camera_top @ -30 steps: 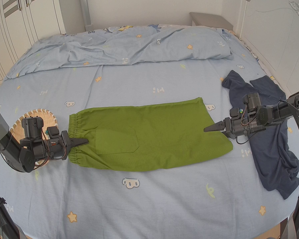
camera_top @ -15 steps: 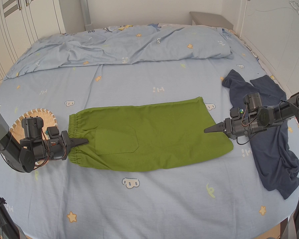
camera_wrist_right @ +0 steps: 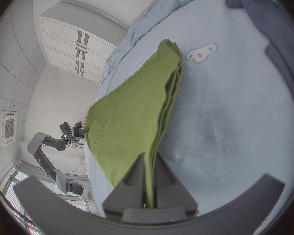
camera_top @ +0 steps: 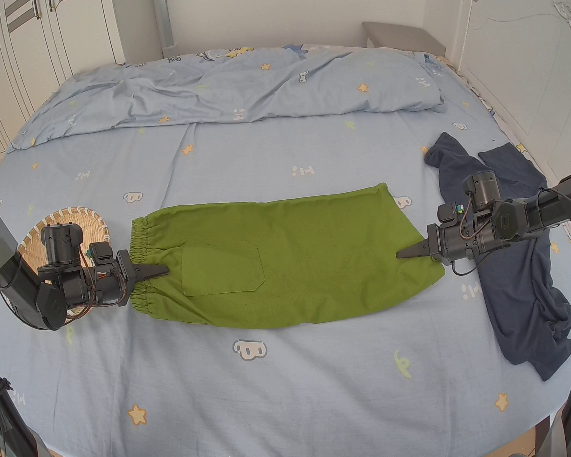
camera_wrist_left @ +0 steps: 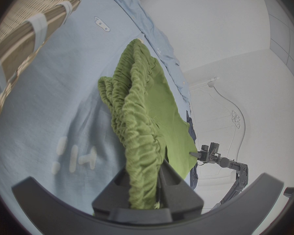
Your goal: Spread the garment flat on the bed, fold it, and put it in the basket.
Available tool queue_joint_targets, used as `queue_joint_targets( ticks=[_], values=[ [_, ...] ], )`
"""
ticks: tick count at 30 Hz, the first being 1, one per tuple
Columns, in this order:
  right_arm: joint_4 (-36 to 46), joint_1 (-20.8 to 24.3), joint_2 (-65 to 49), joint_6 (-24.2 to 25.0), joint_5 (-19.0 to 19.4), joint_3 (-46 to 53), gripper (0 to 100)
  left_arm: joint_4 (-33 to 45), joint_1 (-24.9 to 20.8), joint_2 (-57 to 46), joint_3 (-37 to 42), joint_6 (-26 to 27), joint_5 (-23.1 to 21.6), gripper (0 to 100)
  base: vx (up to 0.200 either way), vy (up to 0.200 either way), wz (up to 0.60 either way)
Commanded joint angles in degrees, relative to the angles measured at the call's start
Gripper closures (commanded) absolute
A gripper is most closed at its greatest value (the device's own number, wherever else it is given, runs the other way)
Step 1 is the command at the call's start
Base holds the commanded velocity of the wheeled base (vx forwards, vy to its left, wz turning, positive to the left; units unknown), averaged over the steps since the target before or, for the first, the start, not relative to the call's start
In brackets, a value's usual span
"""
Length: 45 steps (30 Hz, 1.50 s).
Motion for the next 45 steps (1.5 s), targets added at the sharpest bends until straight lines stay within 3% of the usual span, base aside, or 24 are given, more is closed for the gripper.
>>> queue_joint_targets(
  ticks=[1,8,13,14,16,19,23,25,35,45],
  values=[
    [-0.25,-0.1,-1.34,-0.07,-0.09,-0.06,100,-0.02,0.02,-0.12,0.01,0.01,0.02,100,0.0,0.0,0.0],
    [2.74,-0.89,-6.27,0.63,-0.26,0.82,100,3.23,0.02,-1.61,-0.95,-0.34,-0.07,100,0.0,0.0,0.0],
    [12.15,-1.24,-13.39,0.28,-0.26,2.84,100,17.64,0.19,-6.01,-5.88,0.1,-0.42,100,0.0,0.0,0.0],
    [12.15,-1.24,-13.39,0.28,-0.26,2.84,100,17.64,0.19,-6.01,-5.88,0.1,-0.42,100,0.0,0.0,0.0],
    [15.13,-1.33,-16.37,0.28,-0.53,5.21,100,26.26,1.16,-8.73,-8.42,0.98,-1.39,100,0.0,0.0,0.0],
    [15.57,-1.86,-17.87,0.28,-0.97,7.24,100,29.16,1.6,-9.96,-8.42,2.3,-2.35,100,0.0,0.0,0.0],
    [14.52,-2.39,-22.26,0.01,-0.79,18.05,100,36.63,2.39,-13.04,-4.73,9.42,-3.23,100,0.0,0.0,0.0],
    [13.29,-2.3,-23.32,0.01,-0.7,22.18,100,38.47,2.39,-14.62,-2.54,11.53,-3.23,100,0.0,0.0,0.0],
    [-7.98,-0.28,-27.62,0.81,-0.44,49.95,100,39.7,2.48,-20.33,13.81,20.4,-2.79,100,0.0,0.0,0.0],
    [-22.75,-0.28,-27.01,0.81,-0.35,61.64,100,39.62,2.92,-20.59,19.7,27.0,-2.7,100,0.0,0.0,0.0]
  ],
)
